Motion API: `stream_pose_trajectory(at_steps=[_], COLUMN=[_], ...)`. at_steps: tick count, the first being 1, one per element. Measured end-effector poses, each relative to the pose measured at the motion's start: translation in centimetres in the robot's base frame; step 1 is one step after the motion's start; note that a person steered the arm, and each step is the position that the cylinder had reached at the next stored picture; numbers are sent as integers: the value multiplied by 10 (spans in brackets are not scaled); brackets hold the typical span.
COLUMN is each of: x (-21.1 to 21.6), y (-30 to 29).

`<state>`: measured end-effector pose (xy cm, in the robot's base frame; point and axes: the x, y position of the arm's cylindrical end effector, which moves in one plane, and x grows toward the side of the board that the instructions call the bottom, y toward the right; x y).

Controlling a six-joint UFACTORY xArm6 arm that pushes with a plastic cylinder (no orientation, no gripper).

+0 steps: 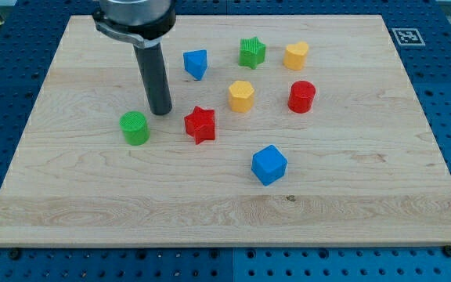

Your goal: Move the green circle towards center left

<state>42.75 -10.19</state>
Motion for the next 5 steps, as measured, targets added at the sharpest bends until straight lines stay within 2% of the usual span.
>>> stream_pose_trajectory(at_steps=[1,3,5], x=[0,41,51], y=[0,4,-8])
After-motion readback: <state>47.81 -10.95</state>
